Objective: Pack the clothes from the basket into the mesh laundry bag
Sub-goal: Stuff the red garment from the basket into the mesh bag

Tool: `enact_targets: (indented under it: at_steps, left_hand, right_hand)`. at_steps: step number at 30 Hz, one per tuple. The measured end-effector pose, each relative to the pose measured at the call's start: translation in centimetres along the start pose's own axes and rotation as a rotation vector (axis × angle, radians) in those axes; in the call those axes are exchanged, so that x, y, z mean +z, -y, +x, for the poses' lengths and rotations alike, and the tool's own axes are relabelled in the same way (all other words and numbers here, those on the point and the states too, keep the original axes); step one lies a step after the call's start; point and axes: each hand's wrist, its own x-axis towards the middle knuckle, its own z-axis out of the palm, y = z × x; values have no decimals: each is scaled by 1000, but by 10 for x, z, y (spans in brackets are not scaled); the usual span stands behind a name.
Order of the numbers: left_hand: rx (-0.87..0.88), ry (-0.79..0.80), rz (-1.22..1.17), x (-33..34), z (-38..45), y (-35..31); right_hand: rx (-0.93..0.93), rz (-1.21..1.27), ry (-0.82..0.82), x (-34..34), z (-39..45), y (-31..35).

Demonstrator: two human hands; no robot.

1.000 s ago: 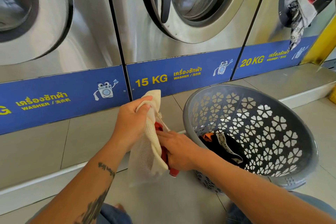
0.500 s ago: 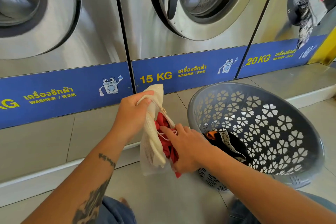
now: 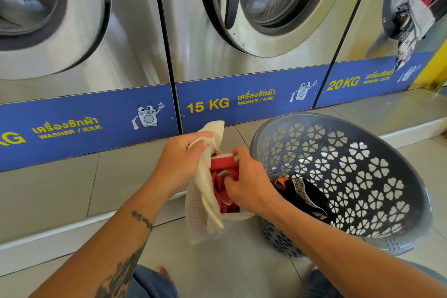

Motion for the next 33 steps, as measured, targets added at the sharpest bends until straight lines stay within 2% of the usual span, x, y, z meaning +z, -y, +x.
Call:
enact_targets:
  at_steps: [2, 5, 8, 10, 12, 14, 18, 22, 24, 26, 28, 29, 30, 33]
  left_hand:
    - [10, -5, -1, 5, -2, -2]
    - [-3, -33, -43, 5, -3, -5]
    - [-57, -97, -80, 0, -1, -4]
    - [-79, -113, -70, -1, -1, -1]
    - [-92, -100, -46, 2, -2, 2]
    - [-90, -101, 1, 1, -1, 6]
    - [-112, -104, 66, -3, 4, 15]
    - [-195, -33, 101, 11, 4, 29]
    - [-221, -17, 163, 20, 3, 37]
    - [-268, -14, 213, 27, 2, 42]
    - [-292, -19, 219, 32, 3, 45]
    - [-288, -28, 220, 34, 5, 44]
    - [-280, -42, 219, 37, 8, 43]
    - [-277, -73, 207, 46, 14, 35]
  right_hand:
    - [48, 176, -47, 3, -2, 1]
    - [-113, 135, 72, 12, -13, -7]
    - [-244, -203, 353, 19, -17, -23]
    - [-180, -461, 521, 20, -14, -33]
    - [-101, -665, 621, 22, -13, -39]
    - [-54, -756, 615, 25, -14, -40]
    - [-42, -739, 573, 22, -17, -32]
    - [-91, -531, 590, -10, -21, -12]
    - [-119, -368, 480, -39, -19, -7]
    - [-129, -289, 296, -69, -15, -15]
    - [-66, -244, 139, -95, -9, -36]
    - [1, -248, 121, -105, -5, -52]
    - [91, -271, 159, -112, 0, -71]
    - [392, -384, 445, -121, 10, -125]
